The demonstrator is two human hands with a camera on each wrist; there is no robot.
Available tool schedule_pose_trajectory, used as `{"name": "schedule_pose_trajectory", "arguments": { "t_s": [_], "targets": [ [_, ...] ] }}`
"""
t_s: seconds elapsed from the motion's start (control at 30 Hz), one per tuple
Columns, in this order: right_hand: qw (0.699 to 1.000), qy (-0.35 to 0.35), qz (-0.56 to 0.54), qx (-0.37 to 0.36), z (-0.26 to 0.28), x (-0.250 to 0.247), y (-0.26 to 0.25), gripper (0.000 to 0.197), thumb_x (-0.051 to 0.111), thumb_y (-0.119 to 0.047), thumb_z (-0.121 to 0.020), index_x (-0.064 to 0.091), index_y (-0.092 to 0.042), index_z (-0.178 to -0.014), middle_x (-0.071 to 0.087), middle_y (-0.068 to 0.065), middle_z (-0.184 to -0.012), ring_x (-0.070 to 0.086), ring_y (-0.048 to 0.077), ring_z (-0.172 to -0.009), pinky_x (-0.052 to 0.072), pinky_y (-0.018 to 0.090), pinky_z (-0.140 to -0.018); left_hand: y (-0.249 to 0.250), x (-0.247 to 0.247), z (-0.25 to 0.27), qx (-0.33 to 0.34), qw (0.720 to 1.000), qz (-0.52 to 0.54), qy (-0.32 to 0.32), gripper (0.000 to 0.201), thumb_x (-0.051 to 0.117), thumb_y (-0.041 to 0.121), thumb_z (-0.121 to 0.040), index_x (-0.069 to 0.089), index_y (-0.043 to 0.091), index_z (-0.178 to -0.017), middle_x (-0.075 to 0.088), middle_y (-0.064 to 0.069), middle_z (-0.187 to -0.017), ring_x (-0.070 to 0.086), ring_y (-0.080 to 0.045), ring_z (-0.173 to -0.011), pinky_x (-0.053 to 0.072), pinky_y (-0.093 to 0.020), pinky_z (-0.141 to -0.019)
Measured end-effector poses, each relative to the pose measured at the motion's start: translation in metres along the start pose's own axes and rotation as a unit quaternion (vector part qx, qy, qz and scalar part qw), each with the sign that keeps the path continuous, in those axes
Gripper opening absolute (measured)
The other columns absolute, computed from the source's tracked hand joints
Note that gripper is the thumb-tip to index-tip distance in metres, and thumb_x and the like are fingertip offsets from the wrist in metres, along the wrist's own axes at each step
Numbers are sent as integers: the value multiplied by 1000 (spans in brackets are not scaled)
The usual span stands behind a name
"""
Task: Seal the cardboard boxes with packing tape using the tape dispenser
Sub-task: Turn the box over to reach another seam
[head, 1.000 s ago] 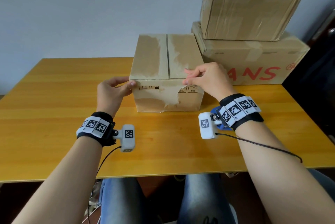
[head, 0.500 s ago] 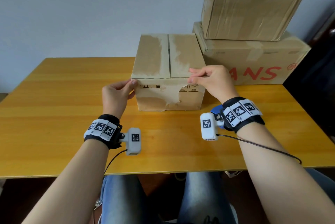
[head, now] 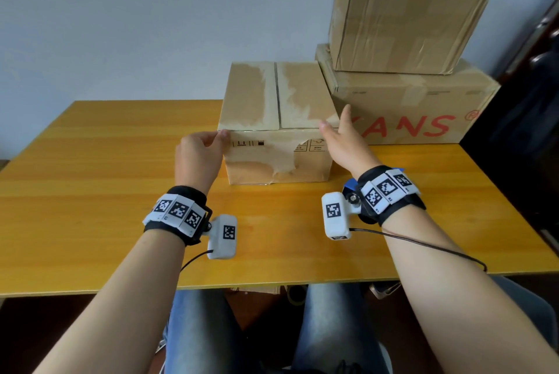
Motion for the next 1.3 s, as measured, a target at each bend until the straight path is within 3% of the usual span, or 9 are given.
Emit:
{"name": "schedule_pose_trajectory", "arguments": {
  "t_s": [0.07,0.17,0.27,0.43,0.63,0.77,0.93,1.17,1.3],
  "targets": [
    [999,1,-39,33,-1,0,2,74,30,-45,-108,-11,-11,-160,15,11,-167,22,30,-151,23,41,-118,7,-2,-1,0,999,-38,-8,42,55,45,-99,76,10,-109,74,-6,-91,63,-18,-77,43,-27,-62],
    [994,-6,-83,65,-3,6,7,73,30,-50,-107,7,-7,-160,18,11,-166,21,27,-152,21,41,-119,15,-4,-3,-13,996,-81,-30,53,51,45,-101,60,10,-62,39,1,-49,33,-21,-48,22,-28,-47],
    [991,-23,-95,89,-7,7,8,65,32,-50,-106,36,-3,-150,43,15,-152,40,27,-139,31,38,-109,20,-3,-11,-24,991,-121,-49,58,52,50,-99,61,7,-62,40,0,-49,37,-23,-47,26,-29,-47],
    [990,-44,-75,110,-12,4,7,66,29,-51,-106,29,-7,-156,32,13,-161,29,28,-148,24,40,-118,27,3,-20,-27,981,-186,-52,60,49,54,-99,46,9,-60,39,-3,-53,39,-23,-48,25,-31,-47],
    [989,-46,-62,128,-9,2,3,68,24,-54,-107,25,-8,-158,27,13,-163,25,27,-150,22,40,-119,34,6,-31,-42,959,-271,-69,48,38,43,-106,45,10,-71,55,-12,-81,53,-33,-79,41,-37,-68],
    [985,-53,-91,134,-12,2,5,70,27,-55,-106,23,-9,-158,24,13,-164,24,28,-151,21,42,-122,38,8,-29,-81,943,-307,-104,48,26,45,-107,58,10,-99,58,-14,-96,52,-31,-88,41,-40,-80],
    [975,-60,-147,156,-12,6,8,79,37,-63,-99,20,-16,-160,24,10,-165,28,32,-149,24,50,-122,29,8,-35,-94,942,-281,-158,55,21,44,-106,57,8,-127,57,-15,-100,55,-32,-86,45,-38,-76],
    [961,-114,-183,171,0,-6,10,71,48,-49,-103,14,-20,-158,22,16,-164,30,41,-146,28,55,-117,22,-9,-18,-165,961,-125,-181,62,35,58,-101,63,4,-110,72,-10,-104,65,-31,-94,54,-46,-88],
    [967,-129,-156,157,9,-14,13,79,52,-42,-103,3,-19,-160,21,15,-164,33,38,-146,31,53,-116,25,-11,3,-187,960,-6,-211,56,33,50,-105,34,19,-151,61,-8,-122,67,-29,-95,54,-51,-89]
  ]
}}
Point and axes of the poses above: each hand's wrist, its own z-axis away from the middle knuckle, its own x-axis out of the palm, y = z × x, the point moved 2 cm from there along -z, towards the middle knuckle
